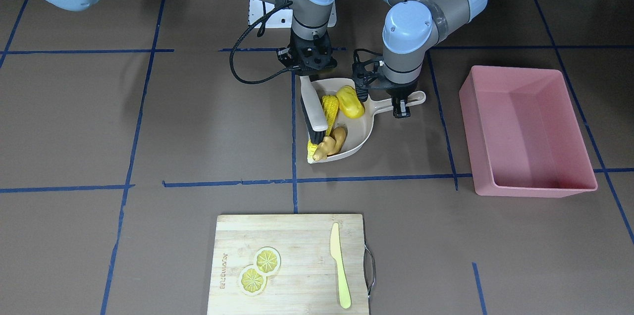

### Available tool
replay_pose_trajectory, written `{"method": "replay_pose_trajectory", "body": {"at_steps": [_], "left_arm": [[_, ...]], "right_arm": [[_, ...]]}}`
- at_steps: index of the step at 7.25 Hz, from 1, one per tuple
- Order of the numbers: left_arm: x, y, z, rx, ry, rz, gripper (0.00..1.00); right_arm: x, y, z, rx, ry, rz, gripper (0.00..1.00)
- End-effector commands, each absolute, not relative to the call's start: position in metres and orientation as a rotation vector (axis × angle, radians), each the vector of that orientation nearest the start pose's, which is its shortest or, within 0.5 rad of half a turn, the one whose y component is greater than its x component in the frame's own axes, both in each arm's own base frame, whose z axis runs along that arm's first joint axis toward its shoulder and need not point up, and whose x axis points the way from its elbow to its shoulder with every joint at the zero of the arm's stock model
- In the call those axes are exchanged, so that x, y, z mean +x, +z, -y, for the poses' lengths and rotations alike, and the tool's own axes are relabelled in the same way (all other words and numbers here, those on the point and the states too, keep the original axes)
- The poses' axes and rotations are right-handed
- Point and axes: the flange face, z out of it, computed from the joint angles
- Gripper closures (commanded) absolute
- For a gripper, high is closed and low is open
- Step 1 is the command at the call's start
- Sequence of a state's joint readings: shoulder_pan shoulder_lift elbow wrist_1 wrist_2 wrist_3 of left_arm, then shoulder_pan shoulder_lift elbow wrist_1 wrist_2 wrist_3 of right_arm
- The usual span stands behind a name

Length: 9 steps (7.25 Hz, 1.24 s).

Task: Sweep and dump trash into bin
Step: 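Sweep the vegetables into the dustpan with the brush in the right gripper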

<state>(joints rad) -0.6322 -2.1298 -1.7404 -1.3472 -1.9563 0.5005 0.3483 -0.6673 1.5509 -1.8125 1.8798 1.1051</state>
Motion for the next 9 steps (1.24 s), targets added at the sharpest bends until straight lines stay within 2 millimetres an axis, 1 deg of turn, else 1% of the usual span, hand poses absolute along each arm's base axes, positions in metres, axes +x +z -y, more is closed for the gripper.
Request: {"method": "replay_pose_trajectory", "body": {"at_steps": [1, 3, 4, 5, 6, 7, 8, 9], "left_arm": [[0.469, 0.297, 0.462, 0.495, 1.489, -0.541, 0.98], [0.475, 0.307, 0.464, 0.471, 1.492, -0.614, 0.98], [0.478, 0.314, 0.467, 0.47, 1.481, -0.629, 0.98], [0.476, 0.314, 0.471, 0.492, 1.461, -0.661, 0.98], [0.481, 0.32, 0.473, 0.49, 1.463, -0.727, 0.98], [0.481, 0.325, 0.48, 0.503, 1.46, -0.758, 0.98], [0.478, 0.326, 0.484, 0.512, 1.454, -0.762, 0.99], [0.473, 0.326, 0.489, 0.512, 1.434, -0.762, 1.0]], "right_arm": [[-0.632, 0.139, 0.34, -0.018, -0.212, 0.716, 1.0], [-0.623, 0.132, 0.345, -0.007, -0.203, 0.728, 1.0], [-0.622, 0.132, 0.347, -0.005, -0.2, 0.728, 1.0], [-0.62, 0.129, 0.347, -0.002, -0.199, 0.732, 1.0], [-0.618, 0.129, 0.349, -0.004, -0.195, 0.725, 1.0], [-0.614, 0.125, 0.35, 0.001, -0.193, 0.733, 1.0], [-0.61, 0.121, 0.35, 0.006, -0.192, 0.741, 1.0], [-0.591, 0.11, 0.357, 0.015, -0.179, 0.759, 1.0]]}}
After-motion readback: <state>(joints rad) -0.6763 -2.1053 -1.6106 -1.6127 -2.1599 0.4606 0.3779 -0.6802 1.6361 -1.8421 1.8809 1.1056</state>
